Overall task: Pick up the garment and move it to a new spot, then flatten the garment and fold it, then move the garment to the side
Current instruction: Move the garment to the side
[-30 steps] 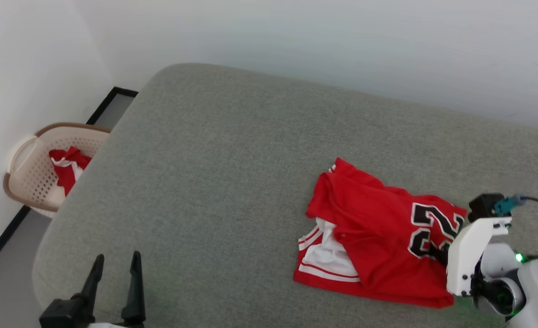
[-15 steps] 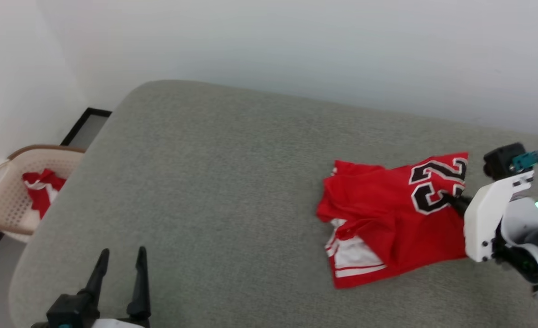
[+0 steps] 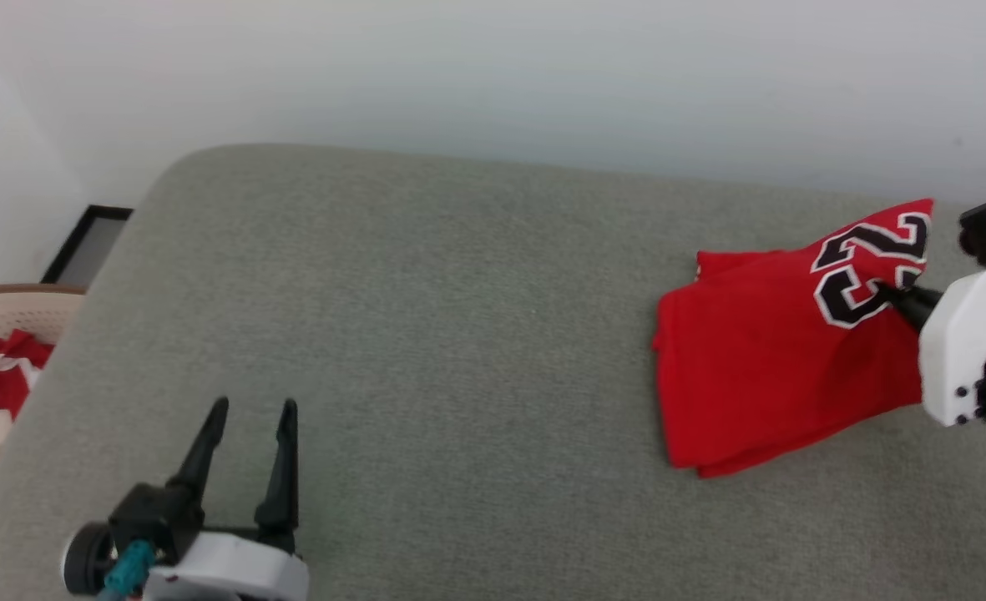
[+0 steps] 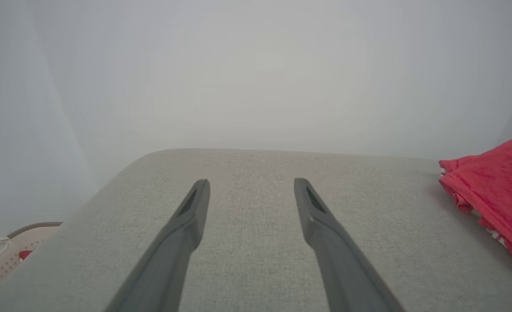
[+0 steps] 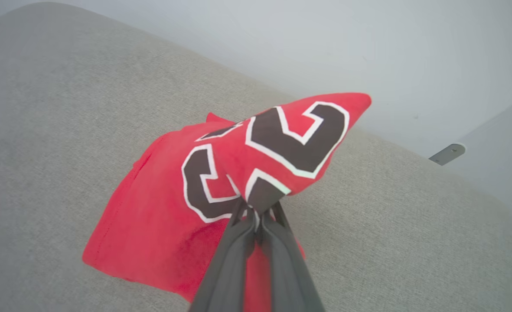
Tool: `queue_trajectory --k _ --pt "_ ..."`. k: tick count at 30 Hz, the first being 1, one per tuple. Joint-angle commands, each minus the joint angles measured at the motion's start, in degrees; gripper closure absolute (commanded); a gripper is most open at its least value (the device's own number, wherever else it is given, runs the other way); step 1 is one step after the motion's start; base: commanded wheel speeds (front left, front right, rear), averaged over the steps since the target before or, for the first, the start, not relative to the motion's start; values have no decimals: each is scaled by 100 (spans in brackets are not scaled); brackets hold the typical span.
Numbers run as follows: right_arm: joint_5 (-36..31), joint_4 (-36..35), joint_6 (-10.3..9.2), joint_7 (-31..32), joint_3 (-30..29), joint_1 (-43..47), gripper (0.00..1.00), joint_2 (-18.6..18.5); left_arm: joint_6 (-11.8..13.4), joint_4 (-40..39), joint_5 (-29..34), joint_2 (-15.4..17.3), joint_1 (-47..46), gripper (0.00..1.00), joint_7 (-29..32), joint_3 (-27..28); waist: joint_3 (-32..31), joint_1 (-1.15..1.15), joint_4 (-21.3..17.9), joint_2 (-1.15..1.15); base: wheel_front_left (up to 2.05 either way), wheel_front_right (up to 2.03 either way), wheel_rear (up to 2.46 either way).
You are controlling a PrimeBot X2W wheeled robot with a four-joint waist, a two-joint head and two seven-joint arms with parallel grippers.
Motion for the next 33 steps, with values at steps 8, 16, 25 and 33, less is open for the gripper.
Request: queue_trajectory --k 8,16,25,33 --pt "421 49 -2 -402 385 -543 100 -789 -82 -33 58 120 -649 0 4 -64 726 0 -590 0 0 0 0" --pt "555 353 -3 -1028 822 -1182 100 -1618 -113 -100 122 228 -1221 0 4 -172 1352 0 -994 0 0 0 0" --pt "561 740 -3 -1701 1409 -1830 100 -2073 -130 -69 160 447 -1796 0 4 -409 1924 0 -1414 0 0 0 0" --pt "429 1142 -4 -2244 1917 -2428 100 -2197 -136 -53 137 706 -2146 0 4 -654 2306 0 -1849 0 0 0 0"
